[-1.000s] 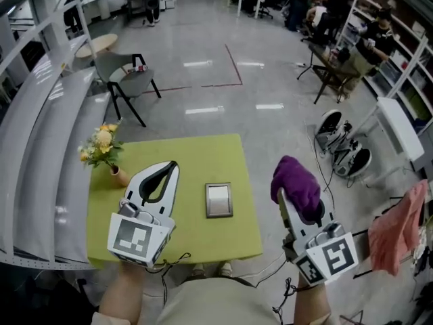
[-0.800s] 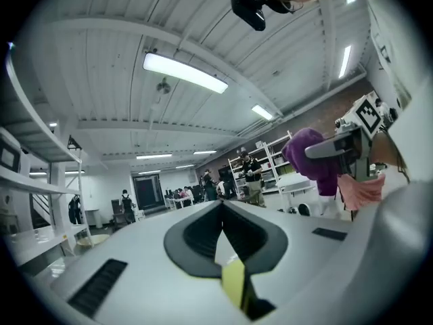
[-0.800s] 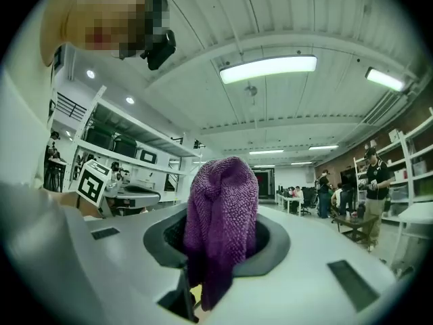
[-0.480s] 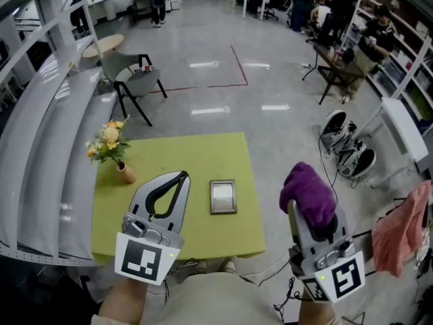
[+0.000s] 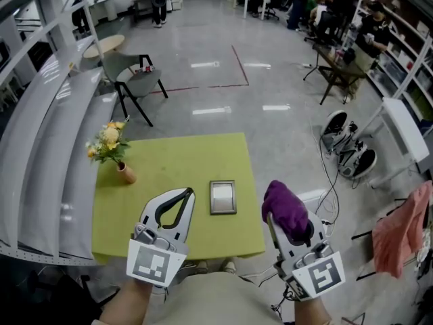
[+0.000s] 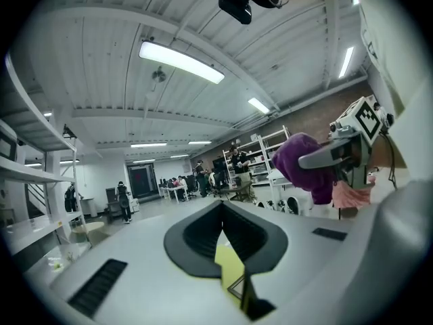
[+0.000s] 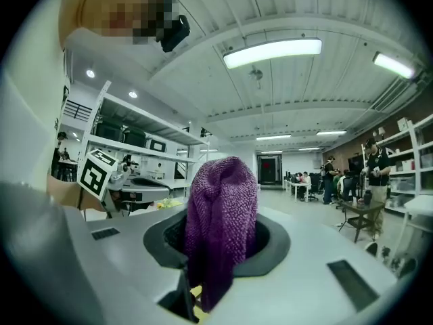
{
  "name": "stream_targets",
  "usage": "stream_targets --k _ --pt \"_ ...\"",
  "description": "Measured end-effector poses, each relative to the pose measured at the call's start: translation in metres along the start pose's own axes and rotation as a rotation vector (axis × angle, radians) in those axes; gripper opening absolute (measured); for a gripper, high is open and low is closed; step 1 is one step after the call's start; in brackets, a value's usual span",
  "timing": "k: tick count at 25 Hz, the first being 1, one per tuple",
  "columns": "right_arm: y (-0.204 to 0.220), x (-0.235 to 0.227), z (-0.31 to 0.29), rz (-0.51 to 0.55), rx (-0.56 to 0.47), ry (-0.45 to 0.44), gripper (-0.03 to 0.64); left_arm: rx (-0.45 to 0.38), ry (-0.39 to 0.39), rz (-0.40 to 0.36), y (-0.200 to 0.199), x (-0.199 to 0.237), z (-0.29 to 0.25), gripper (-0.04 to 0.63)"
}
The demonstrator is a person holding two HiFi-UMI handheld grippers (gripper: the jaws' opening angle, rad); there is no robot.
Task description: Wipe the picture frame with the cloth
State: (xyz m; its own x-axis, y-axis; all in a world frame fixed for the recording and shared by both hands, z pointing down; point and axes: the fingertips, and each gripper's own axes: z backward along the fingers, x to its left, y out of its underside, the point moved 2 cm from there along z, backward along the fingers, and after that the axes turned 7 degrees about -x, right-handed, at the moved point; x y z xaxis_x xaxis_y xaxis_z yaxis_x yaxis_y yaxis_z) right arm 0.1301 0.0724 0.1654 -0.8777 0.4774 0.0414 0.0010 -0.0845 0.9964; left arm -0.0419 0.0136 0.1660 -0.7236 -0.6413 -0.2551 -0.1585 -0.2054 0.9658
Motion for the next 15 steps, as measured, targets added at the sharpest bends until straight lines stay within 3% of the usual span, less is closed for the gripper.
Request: stream_targets --k 6,15 --pt "0.010 0.007 -0.009 -0.009 0.019 -0.019 0.115 0.034 0.015 0.019 0.014 -0.003 0.001 0.006" --pt "0.002 0.006 -0.010 -0.009 0.004 -0.033 0.115 0.039 0.020 0.013 0.006 -0.004 -0.002 0.006"
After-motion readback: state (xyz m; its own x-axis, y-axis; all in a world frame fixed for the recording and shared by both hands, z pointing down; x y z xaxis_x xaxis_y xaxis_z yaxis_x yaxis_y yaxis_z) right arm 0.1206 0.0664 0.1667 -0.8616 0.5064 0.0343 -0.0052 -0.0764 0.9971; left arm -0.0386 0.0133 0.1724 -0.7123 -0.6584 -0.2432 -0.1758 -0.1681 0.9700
